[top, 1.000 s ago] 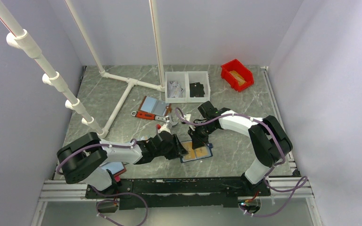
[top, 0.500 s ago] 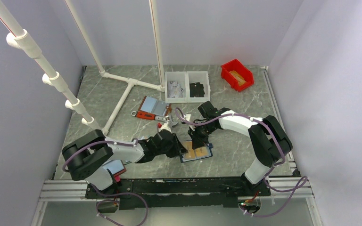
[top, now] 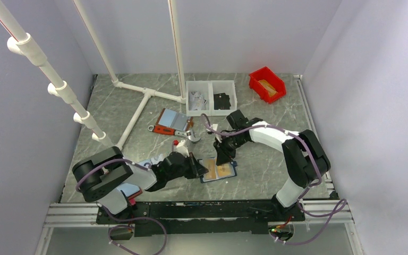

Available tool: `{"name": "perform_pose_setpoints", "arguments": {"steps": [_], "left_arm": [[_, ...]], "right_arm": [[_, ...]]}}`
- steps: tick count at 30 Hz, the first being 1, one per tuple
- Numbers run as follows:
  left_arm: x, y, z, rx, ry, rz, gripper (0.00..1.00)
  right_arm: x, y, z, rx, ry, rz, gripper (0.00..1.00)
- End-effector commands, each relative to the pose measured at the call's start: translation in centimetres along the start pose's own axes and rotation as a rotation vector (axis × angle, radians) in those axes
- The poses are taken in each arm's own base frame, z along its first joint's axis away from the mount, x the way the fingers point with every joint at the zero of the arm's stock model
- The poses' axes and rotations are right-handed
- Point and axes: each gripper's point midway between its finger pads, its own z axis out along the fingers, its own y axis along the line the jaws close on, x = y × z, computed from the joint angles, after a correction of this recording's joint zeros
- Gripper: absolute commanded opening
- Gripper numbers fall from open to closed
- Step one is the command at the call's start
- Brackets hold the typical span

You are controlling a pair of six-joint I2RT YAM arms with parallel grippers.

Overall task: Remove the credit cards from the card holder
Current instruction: Remove the credit card from the card holder.

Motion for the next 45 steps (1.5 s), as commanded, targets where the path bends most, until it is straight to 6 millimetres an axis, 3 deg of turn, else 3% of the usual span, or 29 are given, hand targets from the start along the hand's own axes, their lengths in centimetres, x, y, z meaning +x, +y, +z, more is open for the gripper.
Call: {"name": "perform_pose_setpoints", "arguments": {"steps": [1,9,24,29,36,45], "left_arm": [[-2.4,-3.1,-1.2,0.233,-0.149,0.149,0.00],[-2.0,-5.3,-1.5,0.450,-0.163,0.209,0.00],[-4.1,-8.2,-3.6,0.471,-0.228,0.292,0.00],[-4.1,-8.9,-4.2,0.487,-0.224,0.319,0.00],[-4.1,-10.1,-4.8,0.532,-0.234,0.362,0.00],[-3.8,-11.7,-5.3,0.579,-0.222,0.434,0.00]], "right_arm": [[-3.0,1.6,-1.9,-0.087,-0.113,-0.038,0.28],[-3.8,2.7,-3.3,-0.166,-0.190,-0.021,0.40],[-4.8,2.7,-4.7,-0.167,-0.252,-0.002,0.40],[-5.3,2.9,-6.0,-0.171,-0.303,0.007,0.40],[-5.4,3.0,-6.0,-0.183,-0.312,0.018,0.43],[-6.1,4.6,-6.5,-0.265,-0.354,0.009,0.46]]}}
